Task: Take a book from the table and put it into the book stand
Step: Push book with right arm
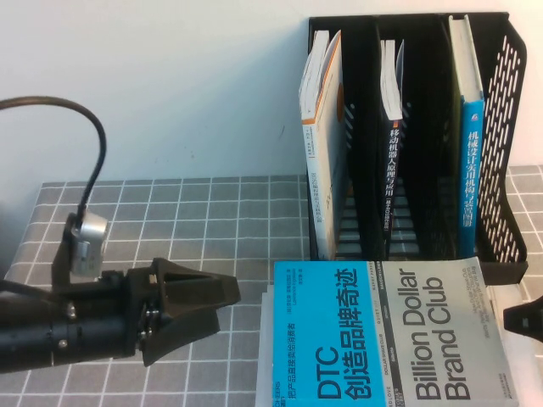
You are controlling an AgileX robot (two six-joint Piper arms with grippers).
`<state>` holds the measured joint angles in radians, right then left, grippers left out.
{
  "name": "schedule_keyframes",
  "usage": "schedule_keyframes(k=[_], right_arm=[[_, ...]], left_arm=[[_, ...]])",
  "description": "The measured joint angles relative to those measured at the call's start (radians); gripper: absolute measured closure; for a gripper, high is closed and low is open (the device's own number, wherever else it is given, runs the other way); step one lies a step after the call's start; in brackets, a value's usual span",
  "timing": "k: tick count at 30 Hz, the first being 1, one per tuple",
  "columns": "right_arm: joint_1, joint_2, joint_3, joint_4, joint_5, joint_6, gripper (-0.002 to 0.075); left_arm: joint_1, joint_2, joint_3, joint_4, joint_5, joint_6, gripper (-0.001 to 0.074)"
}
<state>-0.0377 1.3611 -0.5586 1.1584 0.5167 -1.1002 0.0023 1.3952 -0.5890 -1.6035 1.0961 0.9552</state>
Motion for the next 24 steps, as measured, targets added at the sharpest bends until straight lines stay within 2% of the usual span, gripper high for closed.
schedule_keyframes(k=[7, 14, 24], right_arm=[[0.0, 0.083, -0.001, -0.052, 0.032, 0.019, 0.0731], [0.005, 0.143, -0.01, 0.073, 0.081, -0.089, 0.0731], [0.142, 0.203, -0.019, 0.244, 0.051, -0.205, 0.0731]], left_arm=[[0.0, 0.076, 0.0, 0.002, -0.023, 0.012, 0.0142], [0.0, 0.083, 0.0, -0.001, -0.042, 0.015, 0.0142], [0.0, 0.162, -0.006, -0.005, -0.144, -0.001, 0.0142]])
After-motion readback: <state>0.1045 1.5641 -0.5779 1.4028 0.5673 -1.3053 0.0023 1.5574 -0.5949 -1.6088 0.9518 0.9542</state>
